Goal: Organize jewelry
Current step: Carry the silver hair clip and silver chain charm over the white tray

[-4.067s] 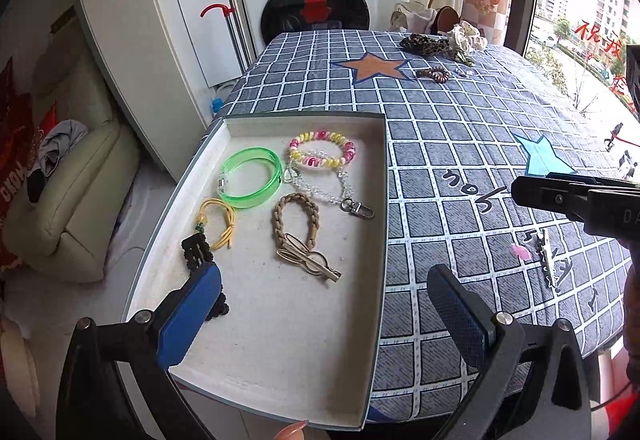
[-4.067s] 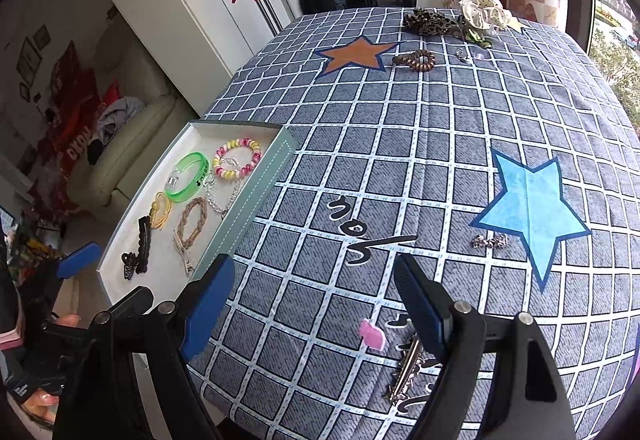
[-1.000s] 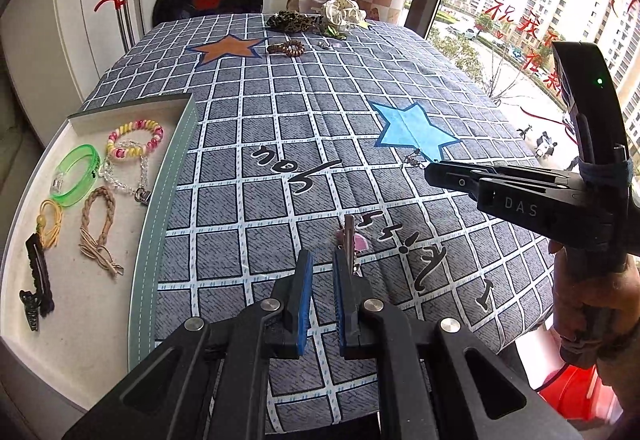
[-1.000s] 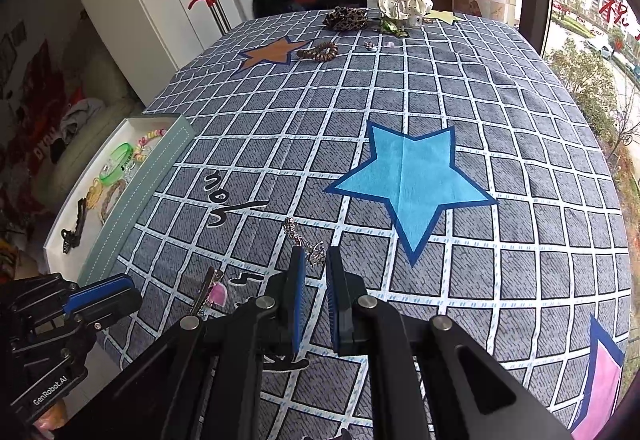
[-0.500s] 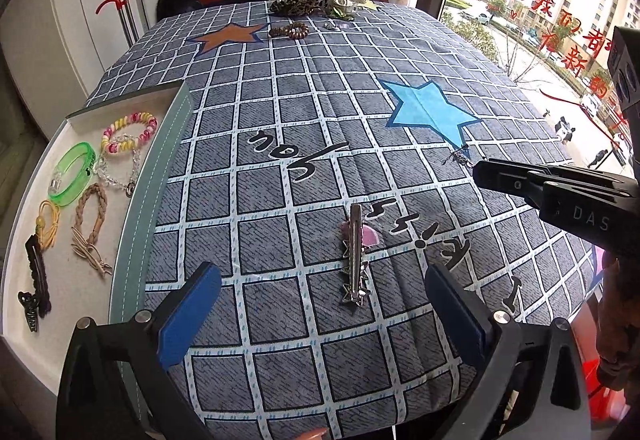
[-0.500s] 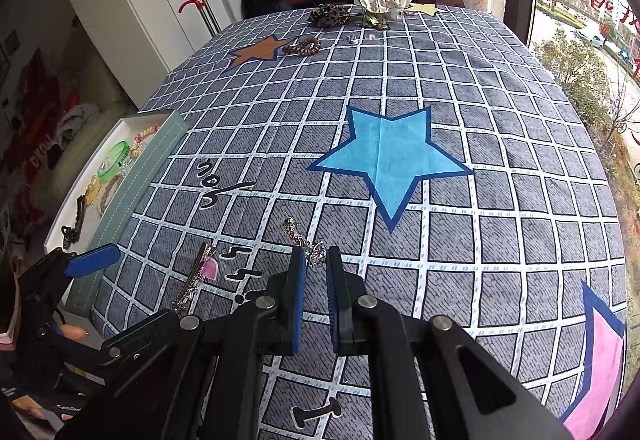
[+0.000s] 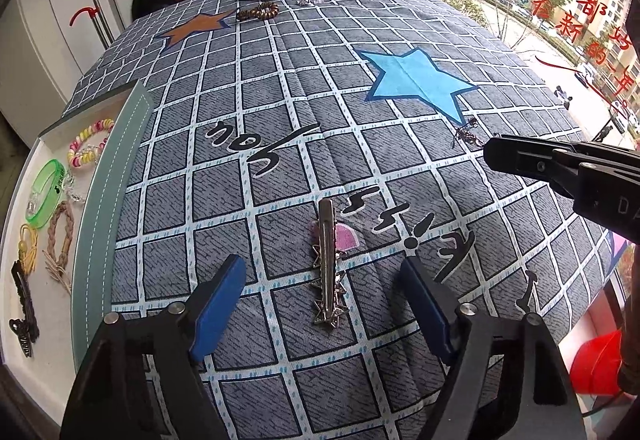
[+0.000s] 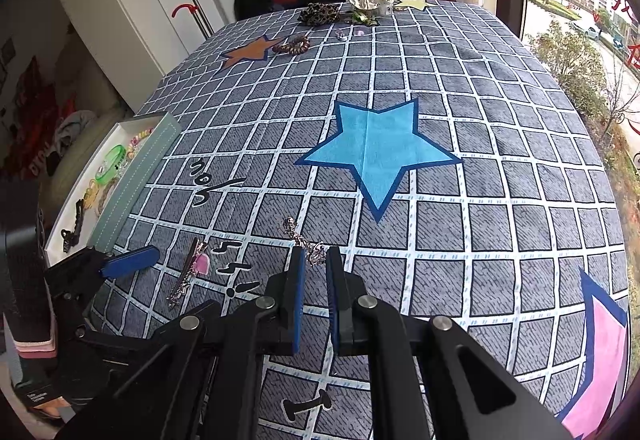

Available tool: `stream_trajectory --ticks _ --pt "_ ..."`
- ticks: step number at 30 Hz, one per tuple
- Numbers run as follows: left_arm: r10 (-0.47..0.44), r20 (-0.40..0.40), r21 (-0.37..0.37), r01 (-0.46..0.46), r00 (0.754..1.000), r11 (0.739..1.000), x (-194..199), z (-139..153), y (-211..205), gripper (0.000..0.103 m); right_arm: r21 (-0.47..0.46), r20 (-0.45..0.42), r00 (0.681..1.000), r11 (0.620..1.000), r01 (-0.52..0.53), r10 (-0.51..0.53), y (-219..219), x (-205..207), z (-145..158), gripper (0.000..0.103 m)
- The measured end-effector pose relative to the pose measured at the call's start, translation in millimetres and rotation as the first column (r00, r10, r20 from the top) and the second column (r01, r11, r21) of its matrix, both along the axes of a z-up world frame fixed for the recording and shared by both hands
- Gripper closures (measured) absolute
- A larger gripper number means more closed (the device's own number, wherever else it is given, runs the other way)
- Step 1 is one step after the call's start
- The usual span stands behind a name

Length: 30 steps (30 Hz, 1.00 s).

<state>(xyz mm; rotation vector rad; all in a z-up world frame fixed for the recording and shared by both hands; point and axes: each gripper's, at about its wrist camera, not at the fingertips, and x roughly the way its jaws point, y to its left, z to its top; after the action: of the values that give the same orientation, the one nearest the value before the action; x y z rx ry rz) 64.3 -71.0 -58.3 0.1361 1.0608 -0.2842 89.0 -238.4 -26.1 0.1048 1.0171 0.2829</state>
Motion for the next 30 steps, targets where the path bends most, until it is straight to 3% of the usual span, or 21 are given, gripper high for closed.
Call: stream_trajectory --ticks 2,4,9,19,30 --pt "-0.007 0.008 -0.004 0.007 1.000 1.000 0 3 0 0.043 -0.002 0.001 1.000 1.000 -0.001 0.001 1 0 0 0.092" --pt "-0.020 0.012 -0.014 0.020 1.000 1.000 0 5 0 0.080 -0.001 0.001 1.000 1.000 0.001 -0.001 1 -1 0 0.092" --pt "-0.007 -0.004 -0.088 0.007 1.000 0.996 -2 8 10 0.080 0.001 0.004 1.000 1.000 0.001 -0.001 3 -2 3 0.092" --pt "0.071 0.074 -0.149 -0.059 0.995 0.987 -17 45 58 0.080 0.032 0.015 0.999 0.999 -0.041 0.041 26 1 18 0.092" --pt "0.218 0.138 -0.150 -0.197 0.966 0.969 -35 66 146 0.080 0.049 0.042 0.979 0.978 -0.202 0.200 113 11 43 0.092"
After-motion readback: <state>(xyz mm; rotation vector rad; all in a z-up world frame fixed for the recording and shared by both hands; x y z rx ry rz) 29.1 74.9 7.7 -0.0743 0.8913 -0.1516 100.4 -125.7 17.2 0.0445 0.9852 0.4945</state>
